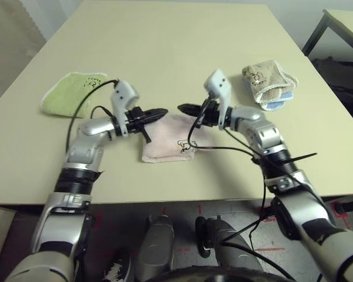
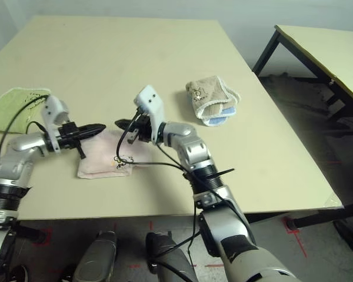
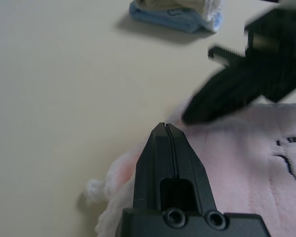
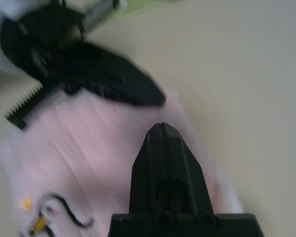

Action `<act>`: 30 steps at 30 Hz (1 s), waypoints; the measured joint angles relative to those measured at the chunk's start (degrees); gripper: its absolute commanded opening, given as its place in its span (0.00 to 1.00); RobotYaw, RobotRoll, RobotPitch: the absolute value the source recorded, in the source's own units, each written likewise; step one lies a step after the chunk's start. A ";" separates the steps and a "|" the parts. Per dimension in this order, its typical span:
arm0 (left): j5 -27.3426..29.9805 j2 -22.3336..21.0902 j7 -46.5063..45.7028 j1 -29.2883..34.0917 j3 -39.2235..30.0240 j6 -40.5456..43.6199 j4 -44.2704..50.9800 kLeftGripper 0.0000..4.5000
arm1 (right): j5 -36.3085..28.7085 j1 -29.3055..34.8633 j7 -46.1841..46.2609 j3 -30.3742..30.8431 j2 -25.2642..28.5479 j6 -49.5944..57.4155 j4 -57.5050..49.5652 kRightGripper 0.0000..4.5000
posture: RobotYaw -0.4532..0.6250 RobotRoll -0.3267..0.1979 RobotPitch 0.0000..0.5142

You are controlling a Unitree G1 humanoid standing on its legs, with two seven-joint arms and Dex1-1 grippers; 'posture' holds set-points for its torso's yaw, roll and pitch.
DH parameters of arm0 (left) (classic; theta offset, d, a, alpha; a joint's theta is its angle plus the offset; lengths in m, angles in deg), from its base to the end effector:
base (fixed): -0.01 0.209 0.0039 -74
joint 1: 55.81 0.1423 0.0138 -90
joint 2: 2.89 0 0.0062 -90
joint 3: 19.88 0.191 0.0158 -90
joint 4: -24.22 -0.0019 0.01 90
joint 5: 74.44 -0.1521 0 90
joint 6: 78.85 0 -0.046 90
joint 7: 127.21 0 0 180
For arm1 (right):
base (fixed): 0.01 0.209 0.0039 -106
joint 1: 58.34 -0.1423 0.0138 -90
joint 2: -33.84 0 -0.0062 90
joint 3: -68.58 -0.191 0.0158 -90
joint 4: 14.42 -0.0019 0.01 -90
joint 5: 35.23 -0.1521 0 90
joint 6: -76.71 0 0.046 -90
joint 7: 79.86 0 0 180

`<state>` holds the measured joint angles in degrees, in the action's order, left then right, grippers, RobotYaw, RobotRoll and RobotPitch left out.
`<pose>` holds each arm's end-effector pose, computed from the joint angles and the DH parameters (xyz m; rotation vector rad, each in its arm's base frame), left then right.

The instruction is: Fold the towel and set it aside.

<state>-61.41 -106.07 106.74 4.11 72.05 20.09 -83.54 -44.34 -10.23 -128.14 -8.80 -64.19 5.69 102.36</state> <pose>0.3133 0.2331 0.1326 0.2830 0.0692 -0.9059 0.3393 -0.0954 0.1197 -0.1216 0.1855 1.1293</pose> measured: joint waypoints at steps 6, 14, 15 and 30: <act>-1.15 -4.01 0.04 1.72 -0.37 0.46 -0.20 0.01 | 0.64 1.08 -0.60 -0.74 5.21 -0.58 1.25 0.00 | 0.54 0.62 0.30; 8.03 -7.59 -0.88 3.71 -12.16 9.21 0.33 0.36 | -3.27 4.60 -7.20 -5.08 13.35 0.87 -5.60 0.29 | 0.53 0.62 0.29; 10.18 -8.65 -1.02 4.12 -13.72 13.33 1.35 0.45 | -4.06 5.39 -8.30 -5.27 14.19 0.97 -7.56 0.38 | 0.53 0.62 0.29; 33.72 -18.28 -3.23 3.75 -23.33 81.01 0.90 1.00 | -9.27 17.12 -22.68 -6.88 26.97 -4.89 -24.39 0.99 | 0.52 0.62 0.28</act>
<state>-27.70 -124.35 103.51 7.87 48.72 101.10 -82.64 -53.61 6.88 -150.82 -15.68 -37.22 0.81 77.96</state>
